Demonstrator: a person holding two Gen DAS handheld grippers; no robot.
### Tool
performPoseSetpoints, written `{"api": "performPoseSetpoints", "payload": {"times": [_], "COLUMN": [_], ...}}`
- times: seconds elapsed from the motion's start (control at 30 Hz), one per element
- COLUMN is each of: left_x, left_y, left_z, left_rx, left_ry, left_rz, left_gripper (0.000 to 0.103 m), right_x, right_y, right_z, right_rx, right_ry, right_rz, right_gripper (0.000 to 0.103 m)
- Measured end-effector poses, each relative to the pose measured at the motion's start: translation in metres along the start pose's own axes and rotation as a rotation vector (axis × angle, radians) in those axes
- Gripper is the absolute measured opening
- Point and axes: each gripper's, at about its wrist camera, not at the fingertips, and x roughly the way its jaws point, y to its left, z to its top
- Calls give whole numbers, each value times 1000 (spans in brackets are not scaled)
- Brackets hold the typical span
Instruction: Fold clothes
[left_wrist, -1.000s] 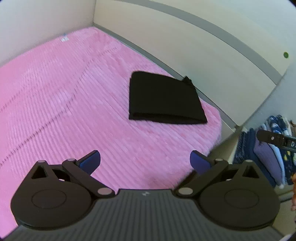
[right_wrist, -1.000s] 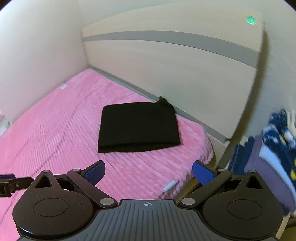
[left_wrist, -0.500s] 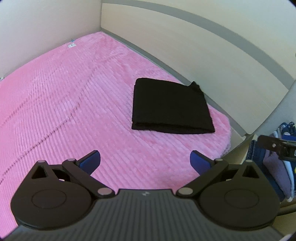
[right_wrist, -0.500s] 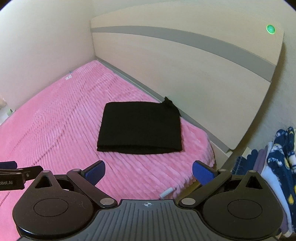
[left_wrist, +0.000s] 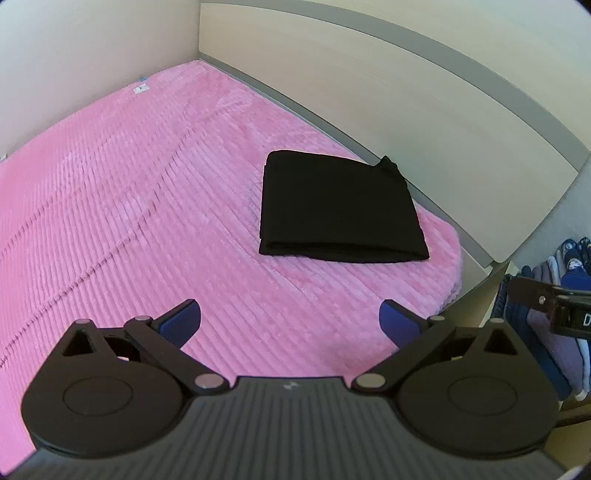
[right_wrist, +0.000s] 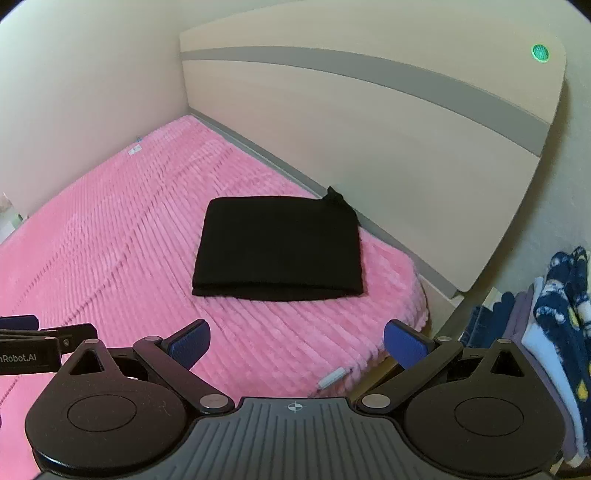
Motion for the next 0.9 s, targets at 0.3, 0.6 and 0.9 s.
{"api": "performPoseSetpoints", "payload": {"times": [0.3, 0.6, 0.9], "left_x": [-2, -6, -8], "left_y": [2, 3, 6], "left_z": [-1, -5, -6], "left_rx": [18, 18, 19], "left_ry": [-8, -14, -11], "left_rz": [-1, 3, 0], "left_gripper": [101, 101, 101], "right_x": [-2, -6, -6], "right_y": [10, 14, 21], "right_z": [-1, 0, 0], "right_rx": [-17, -31, -42], "right_ry": [-7, -21, -25], "right_rz": [-13, -6, -9], "right_gripper": [103, 103, 103]}}
